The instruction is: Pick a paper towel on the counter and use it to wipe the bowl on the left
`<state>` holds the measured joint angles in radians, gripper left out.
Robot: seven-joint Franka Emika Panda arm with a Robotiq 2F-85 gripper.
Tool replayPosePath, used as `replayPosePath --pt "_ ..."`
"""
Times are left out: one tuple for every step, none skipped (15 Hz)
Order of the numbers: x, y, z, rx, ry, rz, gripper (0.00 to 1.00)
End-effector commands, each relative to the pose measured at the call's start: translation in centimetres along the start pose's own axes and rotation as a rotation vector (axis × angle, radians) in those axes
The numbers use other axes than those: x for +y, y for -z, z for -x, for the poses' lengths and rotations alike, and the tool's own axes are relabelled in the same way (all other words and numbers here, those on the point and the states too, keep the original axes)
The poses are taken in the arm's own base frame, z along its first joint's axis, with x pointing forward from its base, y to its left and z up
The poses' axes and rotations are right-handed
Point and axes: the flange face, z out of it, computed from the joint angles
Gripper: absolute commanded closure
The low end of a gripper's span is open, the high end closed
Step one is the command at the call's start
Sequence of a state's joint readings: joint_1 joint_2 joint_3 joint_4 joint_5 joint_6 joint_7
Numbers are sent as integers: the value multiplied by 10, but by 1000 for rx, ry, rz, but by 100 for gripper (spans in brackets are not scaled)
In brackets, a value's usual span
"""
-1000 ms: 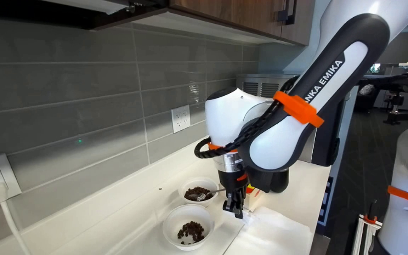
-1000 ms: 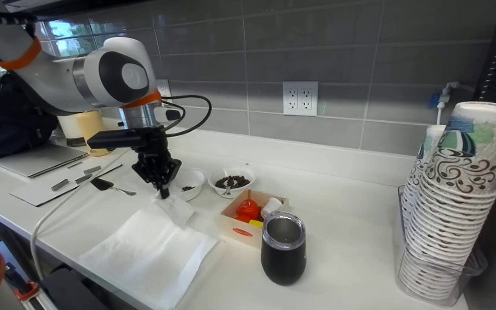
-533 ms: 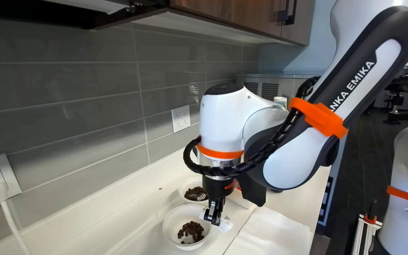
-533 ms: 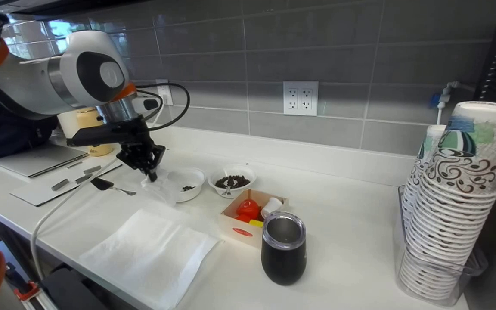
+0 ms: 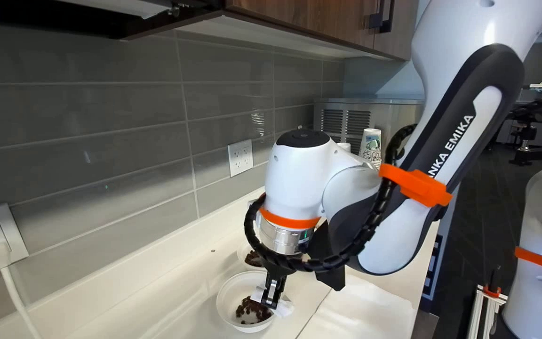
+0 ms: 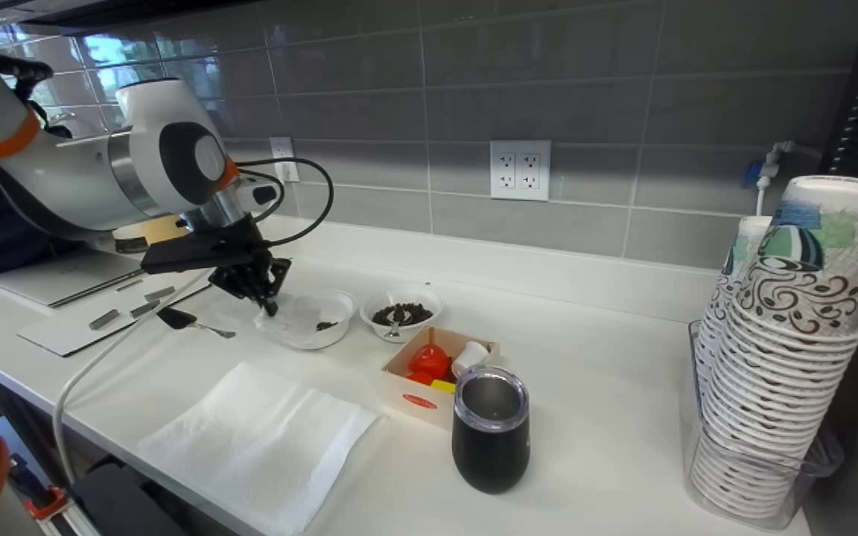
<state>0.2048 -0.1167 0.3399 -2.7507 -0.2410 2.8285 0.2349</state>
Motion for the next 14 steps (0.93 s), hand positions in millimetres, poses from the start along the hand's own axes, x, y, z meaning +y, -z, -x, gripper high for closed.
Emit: replayPosePath --pt "7 -19 -1 52 -19 -33 99" --pt "10 -23 -1 66 -27 -47 99" --pt "12 -28 -2 84 -39 -63 99" --pt "14 -32 -2 97 -48 -77 99" --pt "15 -37 -1 103 -56 -89 99" --pt "17 -43 1 109 -64 -101 99" --pt "17 -49 2 109 -73 -114 99" --pt "16 -56 5 104 -82 -126 99" --pt "15 -63 8 85 -94 -136 99" --pt "13 -69 12 63 -101 -143 99" --pt "13 -73 15 43 -107 -146 99" --pt "13 -77 16 25 -115 -145 99" --pt "15 -78 18 12 -133 -147 99" --pt "17 -77 18 7 -143 -147 99"
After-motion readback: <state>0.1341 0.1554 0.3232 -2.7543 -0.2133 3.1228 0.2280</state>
